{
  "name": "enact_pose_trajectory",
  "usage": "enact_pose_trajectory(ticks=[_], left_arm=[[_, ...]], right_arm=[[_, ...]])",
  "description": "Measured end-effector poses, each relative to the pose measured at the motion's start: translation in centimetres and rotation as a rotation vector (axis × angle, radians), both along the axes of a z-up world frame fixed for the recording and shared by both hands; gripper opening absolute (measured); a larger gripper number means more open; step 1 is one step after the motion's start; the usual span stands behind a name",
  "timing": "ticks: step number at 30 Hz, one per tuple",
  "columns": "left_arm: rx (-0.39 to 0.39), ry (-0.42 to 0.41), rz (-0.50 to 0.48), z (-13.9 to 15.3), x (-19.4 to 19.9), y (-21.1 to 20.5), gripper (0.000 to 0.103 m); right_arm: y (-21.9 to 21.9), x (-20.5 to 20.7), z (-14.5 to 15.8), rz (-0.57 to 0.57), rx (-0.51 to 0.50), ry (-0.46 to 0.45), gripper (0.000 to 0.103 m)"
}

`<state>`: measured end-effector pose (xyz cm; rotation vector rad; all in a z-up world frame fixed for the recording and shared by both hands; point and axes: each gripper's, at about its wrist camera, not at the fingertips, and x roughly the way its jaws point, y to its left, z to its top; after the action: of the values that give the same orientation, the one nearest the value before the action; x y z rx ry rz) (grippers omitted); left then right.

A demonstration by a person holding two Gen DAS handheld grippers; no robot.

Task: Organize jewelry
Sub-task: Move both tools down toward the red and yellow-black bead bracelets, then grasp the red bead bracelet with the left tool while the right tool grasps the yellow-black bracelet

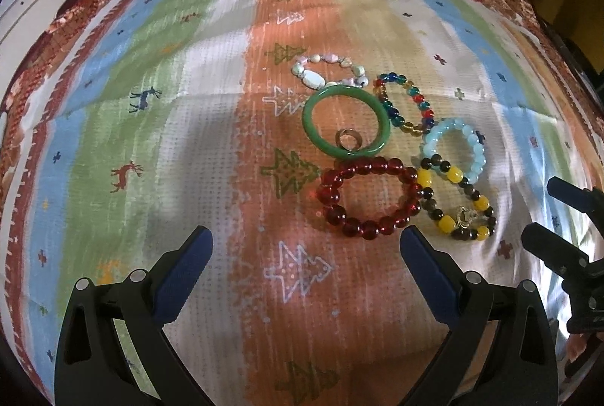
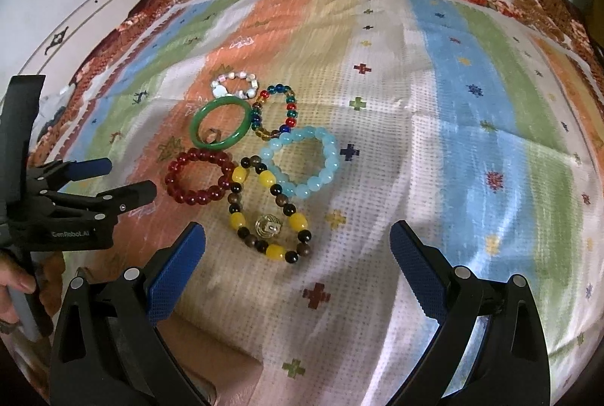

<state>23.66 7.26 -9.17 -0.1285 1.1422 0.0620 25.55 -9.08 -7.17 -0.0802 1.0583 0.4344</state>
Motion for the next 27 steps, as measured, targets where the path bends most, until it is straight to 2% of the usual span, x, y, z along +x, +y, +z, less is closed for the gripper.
enact_pose_trajectory(ticks=[17,21,27], left_arm=[[0.001,0.053,-0.014,-2.2,1.9,0.3,0.094],[-0.002,0.061,-0.007,-2.6,2.4,0.5,0.094],[0.013,0.060,-0.002,-2.9,2.9,0.6,0.092]], right_arm=[[1.3,3.0,-3.1,-0.016,-0.054,0.077,0.099],[1.2,3.6,-3.8,-0.028,-0.034,0.106,0.099],[1.3,3.8,-4.4,-0.032,-0.064,0.109,0.099]])
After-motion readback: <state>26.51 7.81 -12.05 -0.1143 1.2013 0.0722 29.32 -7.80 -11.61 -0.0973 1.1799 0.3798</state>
